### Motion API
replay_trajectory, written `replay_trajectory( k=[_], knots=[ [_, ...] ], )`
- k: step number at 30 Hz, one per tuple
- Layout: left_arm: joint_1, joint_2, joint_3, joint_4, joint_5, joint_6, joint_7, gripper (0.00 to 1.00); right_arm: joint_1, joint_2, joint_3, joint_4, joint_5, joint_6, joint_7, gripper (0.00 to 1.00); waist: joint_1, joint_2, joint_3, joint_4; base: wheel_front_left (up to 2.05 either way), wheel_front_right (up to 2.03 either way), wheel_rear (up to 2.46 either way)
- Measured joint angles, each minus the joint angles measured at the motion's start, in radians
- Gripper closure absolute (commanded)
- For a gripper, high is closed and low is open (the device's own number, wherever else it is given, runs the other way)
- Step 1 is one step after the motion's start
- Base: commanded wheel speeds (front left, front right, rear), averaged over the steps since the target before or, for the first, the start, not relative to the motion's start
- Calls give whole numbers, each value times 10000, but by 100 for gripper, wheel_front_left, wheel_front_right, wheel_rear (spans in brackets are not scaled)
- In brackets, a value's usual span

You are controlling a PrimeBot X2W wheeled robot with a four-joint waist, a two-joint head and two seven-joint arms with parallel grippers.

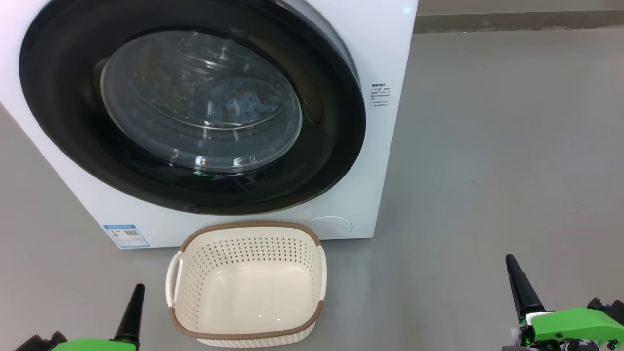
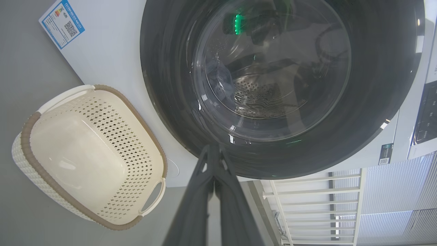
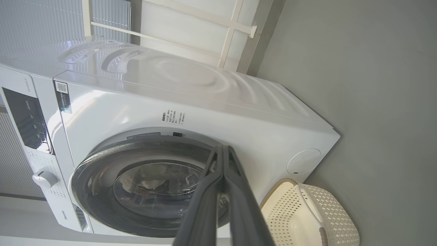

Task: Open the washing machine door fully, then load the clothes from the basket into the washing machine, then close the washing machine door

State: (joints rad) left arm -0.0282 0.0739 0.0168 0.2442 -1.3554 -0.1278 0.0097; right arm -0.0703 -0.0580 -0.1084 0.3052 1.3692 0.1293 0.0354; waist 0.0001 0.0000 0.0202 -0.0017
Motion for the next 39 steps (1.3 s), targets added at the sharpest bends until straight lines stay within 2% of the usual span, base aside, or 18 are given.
replay_trajectory(
  k=[24, 39],
  knots=[
    [-301, -140, 305, 167, -2474, 0, 709, 100, -4, 92, -265, -272, 2084, 0, 686, 100, 0, 0, -162, 16, 0, 0, 0],
    [-349, -199, 374, 182, -2713, 0, 790, 100, -6, 113, -282, -303, 2351, 0, 702, 100, -1, 0, -171, 17, 0, 0, 0]
  ],
)
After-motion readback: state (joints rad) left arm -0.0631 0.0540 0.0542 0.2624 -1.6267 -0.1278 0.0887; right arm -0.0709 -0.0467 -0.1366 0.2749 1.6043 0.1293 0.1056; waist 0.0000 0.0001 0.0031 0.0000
